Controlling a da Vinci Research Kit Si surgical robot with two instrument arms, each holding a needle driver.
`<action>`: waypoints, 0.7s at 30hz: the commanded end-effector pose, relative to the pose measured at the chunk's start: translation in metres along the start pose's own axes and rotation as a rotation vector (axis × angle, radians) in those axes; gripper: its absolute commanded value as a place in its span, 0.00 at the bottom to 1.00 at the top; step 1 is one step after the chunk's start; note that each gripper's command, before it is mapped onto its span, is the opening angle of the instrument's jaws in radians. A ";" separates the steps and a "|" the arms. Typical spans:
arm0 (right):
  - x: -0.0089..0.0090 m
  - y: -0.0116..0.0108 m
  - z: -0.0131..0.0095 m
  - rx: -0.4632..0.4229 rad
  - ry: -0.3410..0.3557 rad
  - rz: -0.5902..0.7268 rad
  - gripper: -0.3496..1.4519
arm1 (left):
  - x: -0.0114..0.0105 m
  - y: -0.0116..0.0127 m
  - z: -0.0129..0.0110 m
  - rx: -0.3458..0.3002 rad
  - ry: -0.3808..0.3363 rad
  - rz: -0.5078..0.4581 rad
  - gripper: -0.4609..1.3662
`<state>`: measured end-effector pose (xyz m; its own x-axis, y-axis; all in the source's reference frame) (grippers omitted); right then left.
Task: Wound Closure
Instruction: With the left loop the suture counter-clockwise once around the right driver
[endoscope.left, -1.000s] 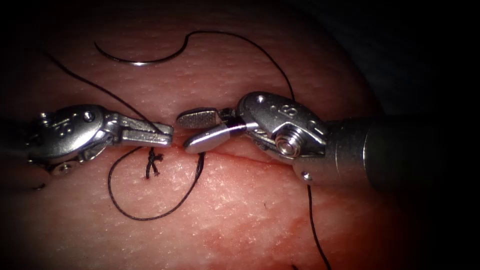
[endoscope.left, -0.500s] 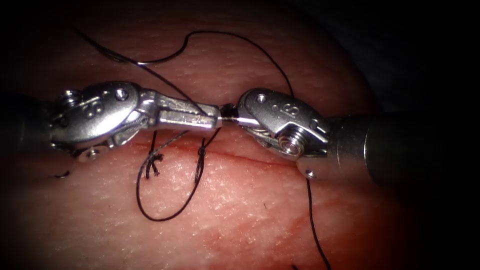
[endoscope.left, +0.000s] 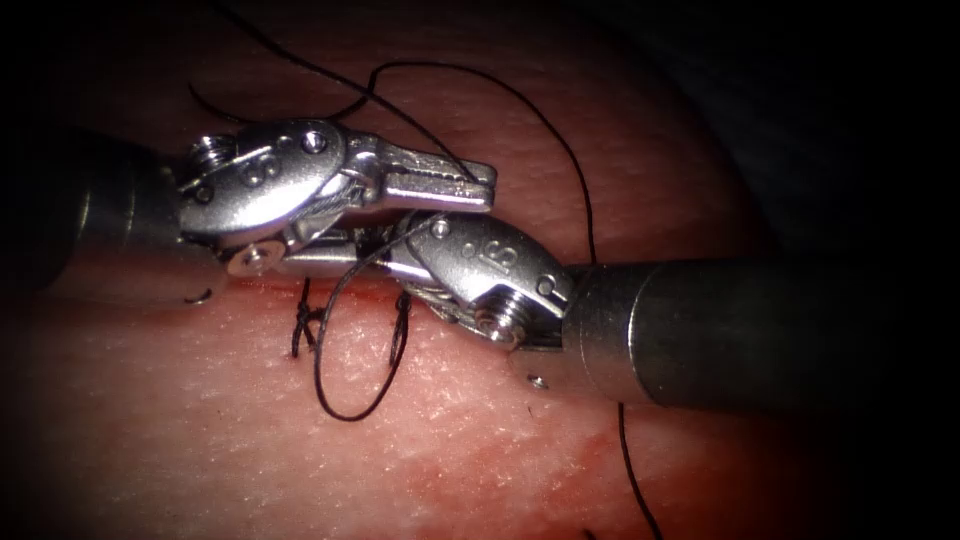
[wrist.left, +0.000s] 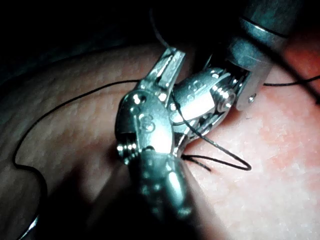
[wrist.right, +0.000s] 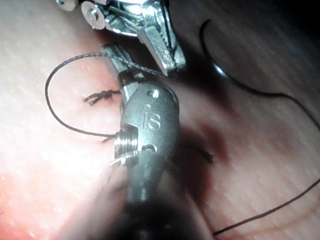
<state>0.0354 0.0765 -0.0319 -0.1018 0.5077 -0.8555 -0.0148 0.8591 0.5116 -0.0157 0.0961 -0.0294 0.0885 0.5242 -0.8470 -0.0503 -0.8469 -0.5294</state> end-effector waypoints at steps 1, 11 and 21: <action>0.0001 -0.0003 0.0000 0.005 0.006 0.002 0.00 | -0.0001 -0.0003 0.0001 -0.005 0.002 0.007 0.06; 0.0008 -0.0019 0.0002 0.051 0.031 -0.003 0.00 | -0.0008 -0.0023 0.0002 -0.019 -0.006 0.024 0.06; 0.0014 -0.0024 0.0000 0.064 0.136 -0.060 0.00 | -0.0030 -0.0031 0.0002 -0.024 -0.014 0.052 0.06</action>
<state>0.0352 0.0753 -0.0346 -0.2423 0.4414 -0.8640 0.0355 0.8940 0.4467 -0.0160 0.0971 -0.0251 0.0705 0.4783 -0.8753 -0.0302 -0.8761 -0.4812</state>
